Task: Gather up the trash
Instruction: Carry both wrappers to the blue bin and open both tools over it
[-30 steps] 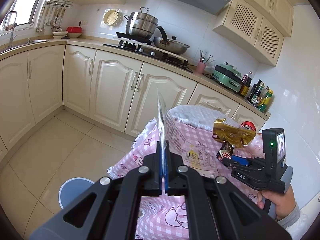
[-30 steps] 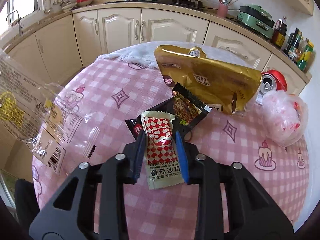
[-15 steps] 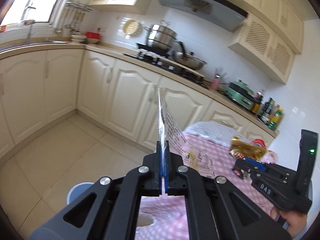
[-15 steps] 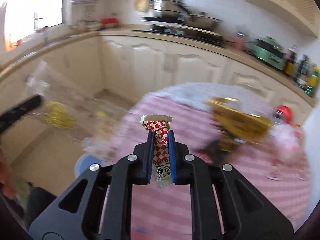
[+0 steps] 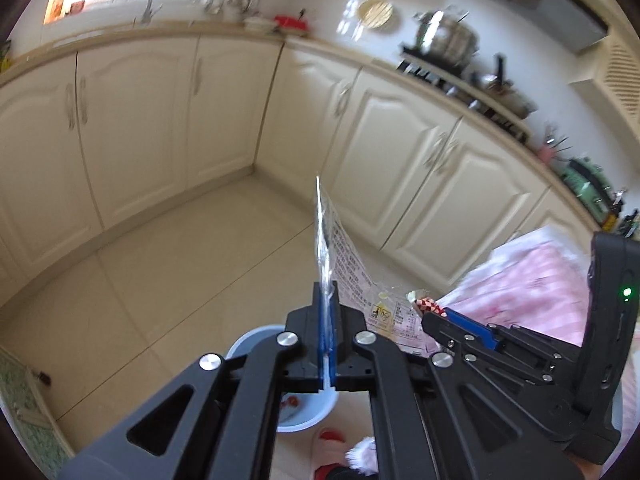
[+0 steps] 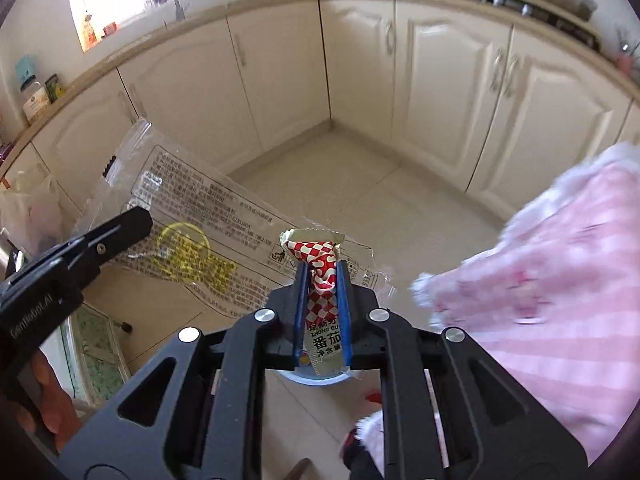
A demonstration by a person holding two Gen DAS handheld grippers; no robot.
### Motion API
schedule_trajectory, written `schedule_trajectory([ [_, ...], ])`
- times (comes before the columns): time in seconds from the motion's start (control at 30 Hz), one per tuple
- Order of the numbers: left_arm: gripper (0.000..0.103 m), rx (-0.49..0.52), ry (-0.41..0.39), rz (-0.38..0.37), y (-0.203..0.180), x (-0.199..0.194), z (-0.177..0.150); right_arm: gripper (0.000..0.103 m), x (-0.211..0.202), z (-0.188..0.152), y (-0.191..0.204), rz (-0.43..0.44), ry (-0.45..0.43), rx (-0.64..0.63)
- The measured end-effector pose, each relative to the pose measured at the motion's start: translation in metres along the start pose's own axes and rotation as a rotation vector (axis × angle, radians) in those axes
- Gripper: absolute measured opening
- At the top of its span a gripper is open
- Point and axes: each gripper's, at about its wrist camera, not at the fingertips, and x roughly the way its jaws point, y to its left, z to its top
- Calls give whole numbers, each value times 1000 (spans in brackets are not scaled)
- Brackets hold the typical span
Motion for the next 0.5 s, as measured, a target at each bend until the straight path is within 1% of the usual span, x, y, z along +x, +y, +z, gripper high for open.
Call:
schedule_trajectory([
  [0.1, 1, -4, 62, 34, 13, 41, -5, 14, 39, -5, 2, 3, 43, 17],
  [0.2, 2, 8, 116, 76, 20, 78, -10, 14, 66, -8, -3, 5, 74, 37],
  [0.3, 3, -7, 196, 60, 30, 116, -17, 14, 84, -14, -5, 3, 105, 50],
  [0.37, 4, -27, 235, 37, 34, 132, -21, 14, 94, -18, -6, -2, 117, 56],
  [0.4, 10, -39, 252, 29, 36, 141, -23, 14, 100, -19, -9, -5, 127, 60],
  [0.43, 23, -45, 254, 31, 38, 145, -26, 14, 106, -18, -11, -7, 133, 65],
  [0.5, 38, -50, 236, 66, 41, 150, -30, 15, 113, -19, -15, -12, 144, 74],
])
